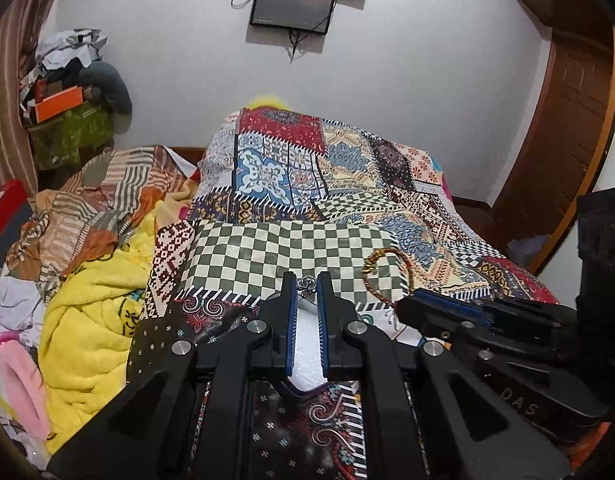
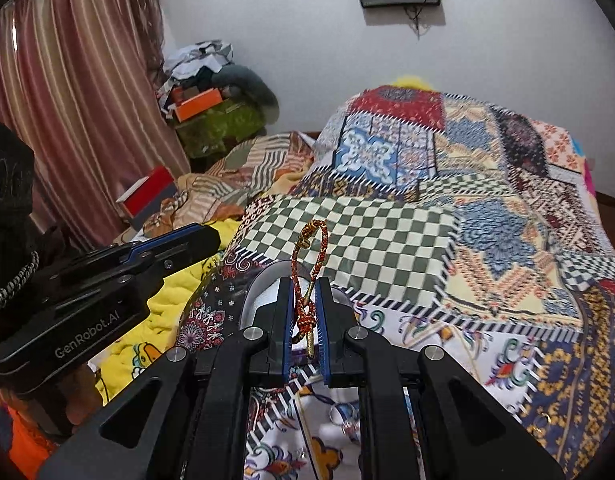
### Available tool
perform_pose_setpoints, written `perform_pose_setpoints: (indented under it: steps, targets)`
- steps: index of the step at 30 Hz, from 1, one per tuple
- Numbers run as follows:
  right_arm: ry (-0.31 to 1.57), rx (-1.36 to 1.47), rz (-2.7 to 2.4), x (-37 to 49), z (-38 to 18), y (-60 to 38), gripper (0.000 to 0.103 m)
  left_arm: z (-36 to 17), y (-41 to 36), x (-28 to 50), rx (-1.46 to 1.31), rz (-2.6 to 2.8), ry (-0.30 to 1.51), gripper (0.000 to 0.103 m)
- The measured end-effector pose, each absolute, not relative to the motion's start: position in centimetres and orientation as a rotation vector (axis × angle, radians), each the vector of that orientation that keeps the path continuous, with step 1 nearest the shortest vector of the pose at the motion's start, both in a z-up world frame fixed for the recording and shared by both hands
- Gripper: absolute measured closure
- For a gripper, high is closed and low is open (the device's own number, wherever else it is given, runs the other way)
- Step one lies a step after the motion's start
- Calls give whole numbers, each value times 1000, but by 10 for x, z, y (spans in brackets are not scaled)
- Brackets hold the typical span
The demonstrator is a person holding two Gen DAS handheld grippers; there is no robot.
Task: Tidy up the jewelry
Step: 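Lower bracelet and pendant into the purple heart tin and open both grippers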
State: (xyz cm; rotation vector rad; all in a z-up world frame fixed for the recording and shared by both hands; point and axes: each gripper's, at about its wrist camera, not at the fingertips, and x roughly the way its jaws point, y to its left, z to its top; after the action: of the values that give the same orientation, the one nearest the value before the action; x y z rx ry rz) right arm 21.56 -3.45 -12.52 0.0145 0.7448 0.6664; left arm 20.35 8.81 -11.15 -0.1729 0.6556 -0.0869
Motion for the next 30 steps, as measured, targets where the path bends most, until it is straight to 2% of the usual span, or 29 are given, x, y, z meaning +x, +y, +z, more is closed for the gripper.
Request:
perform_pose_setpoints:
  steps: [18, 30]
  targets:
    - [880, -75, 745, 238, -167, -9, 93, -152, 97, 237, -224, -126, 778, 95]
    - [908, -100, 741, 241, -174, -7, 93, -149, 94, 237, -211, -119, 786, 95]
